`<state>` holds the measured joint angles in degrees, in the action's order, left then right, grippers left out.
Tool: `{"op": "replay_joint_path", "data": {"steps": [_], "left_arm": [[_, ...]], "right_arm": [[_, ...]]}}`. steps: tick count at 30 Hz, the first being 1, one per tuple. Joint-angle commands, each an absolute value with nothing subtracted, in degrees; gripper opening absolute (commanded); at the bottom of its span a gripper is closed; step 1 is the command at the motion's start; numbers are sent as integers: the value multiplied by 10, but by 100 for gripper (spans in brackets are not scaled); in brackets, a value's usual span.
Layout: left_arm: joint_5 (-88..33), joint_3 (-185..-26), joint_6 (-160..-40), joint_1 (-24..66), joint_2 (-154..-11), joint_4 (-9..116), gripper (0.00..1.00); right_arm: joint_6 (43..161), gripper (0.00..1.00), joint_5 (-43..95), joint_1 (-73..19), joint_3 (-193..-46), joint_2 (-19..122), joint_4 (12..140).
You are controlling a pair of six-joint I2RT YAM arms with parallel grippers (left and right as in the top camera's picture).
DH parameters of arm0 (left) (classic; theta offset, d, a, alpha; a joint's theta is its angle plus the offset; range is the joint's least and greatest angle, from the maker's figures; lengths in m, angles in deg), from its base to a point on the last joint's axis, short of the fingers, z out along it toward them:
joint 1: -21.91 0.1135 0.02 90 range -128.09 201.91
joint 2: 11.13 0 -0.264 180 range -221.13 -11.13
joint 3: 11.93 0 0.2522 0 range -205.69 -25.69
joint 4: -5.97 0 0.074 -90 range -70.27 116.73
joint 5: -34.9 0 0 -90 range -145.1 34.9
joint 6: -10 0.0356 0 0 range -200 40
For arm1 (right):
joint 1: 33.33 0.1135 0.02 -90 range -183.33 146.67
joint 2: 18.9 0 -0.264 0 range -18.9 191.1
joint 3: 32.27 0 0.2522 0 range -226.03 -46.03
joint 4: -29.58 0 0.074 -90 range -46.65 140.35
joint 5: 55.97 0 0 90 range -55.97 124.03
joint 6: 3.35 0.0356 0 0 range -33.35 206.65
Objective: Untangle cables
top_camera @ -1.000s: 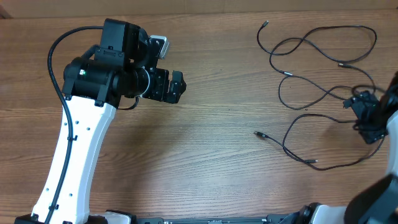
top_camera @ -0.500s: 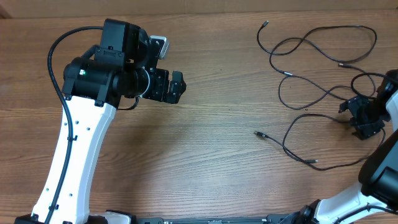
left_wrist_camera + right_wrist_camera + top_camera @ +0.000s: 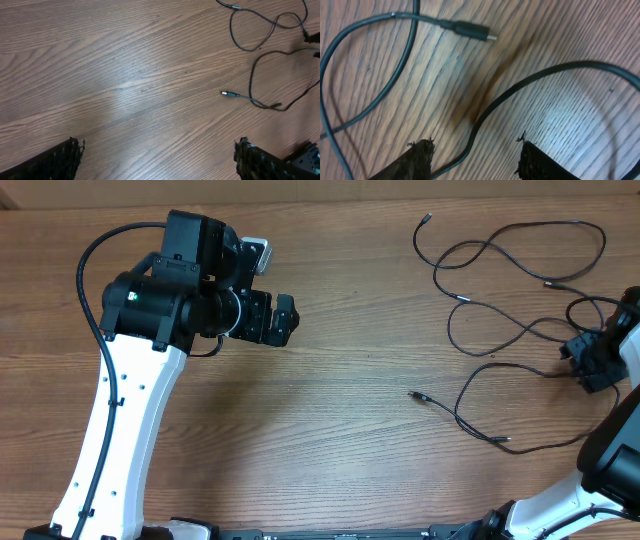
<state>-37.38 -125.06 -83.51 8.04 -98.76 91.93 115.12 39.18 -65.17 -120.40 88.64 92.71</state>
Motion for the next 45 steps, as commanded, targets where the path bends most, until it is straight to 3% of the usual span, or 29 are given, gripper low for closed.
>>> {"op": "replay_joint_path", "data": {"steps": [1, 16, 20, 36, 41, 45], "left_arm": [[-375, -1251, -843, 80, -980, 916, 100], [-375, -1251, -843, 80, -980, 915, 99], [-376, -1251, -843, 80, -980, 915, 100], [-377, -1251, -843, 80, -980, 915, 100], [-377, -1251, -843, 80, -980, 917, 100], [-377, -1251, -843, 80, -980, 917, 100]], "right_arm": [[1153, 52, 417, -653, -1207, 905, 923], [1153, 49, 414, -653, -1206, 960, 888], [1153, 33, 418, -653, -1206, 961, 887], [1227, 19, 451, -654, -1207, 961, 890], [1229, 6, 452, -655, -1208, 961, 890], [1259, 4, 454, -658, -1214, 961, 908]]}}
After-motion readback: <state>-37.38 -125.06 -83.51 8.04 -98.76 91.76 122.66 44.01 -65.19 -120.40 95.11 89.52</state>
